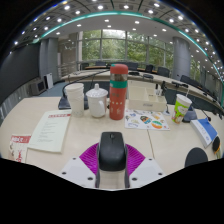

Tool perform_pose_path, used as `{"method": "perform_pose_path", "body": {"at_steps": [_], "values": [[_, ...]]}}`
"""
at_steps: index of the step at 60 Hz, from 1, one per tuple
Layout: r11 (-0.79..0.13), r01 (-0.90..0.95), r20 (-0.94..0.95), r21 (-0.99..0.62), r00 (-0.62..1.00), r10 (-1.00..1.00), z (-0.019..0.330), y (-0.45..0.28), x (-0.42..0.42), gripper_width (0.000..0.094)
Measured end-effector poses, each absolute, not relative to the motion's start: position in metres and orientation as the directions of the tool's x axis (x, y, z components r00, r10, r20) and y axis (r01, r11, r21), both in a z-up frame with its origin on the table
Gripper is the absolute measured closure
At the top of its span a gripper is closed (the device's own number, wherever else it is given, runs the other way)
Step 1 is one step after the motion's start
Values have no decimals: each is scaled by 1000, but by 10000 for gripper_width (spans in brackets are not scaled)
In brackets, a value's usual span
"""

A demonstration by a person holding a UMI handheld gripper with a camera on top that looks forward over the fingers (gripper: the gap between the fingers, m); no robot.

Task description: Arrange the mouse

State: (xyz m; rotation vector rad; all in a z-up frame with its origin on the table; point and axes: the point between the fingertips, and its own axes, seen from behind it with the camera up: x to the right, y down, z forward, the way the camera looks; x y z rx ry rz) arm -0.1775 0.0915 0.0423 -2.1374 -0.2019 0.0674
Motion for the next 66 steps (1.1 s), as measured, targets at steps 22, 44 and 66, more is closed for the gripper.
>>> {"method": "perform_pose_path", "body": {"at_steps": [22,44,66], "values": [[-395,41,32,-918,999,28,193,46,20,612],[-587,66,75,-807,997,11,27,24,180,611],[-636,69,61,-769,998,35,-3,12,194,68]]}}
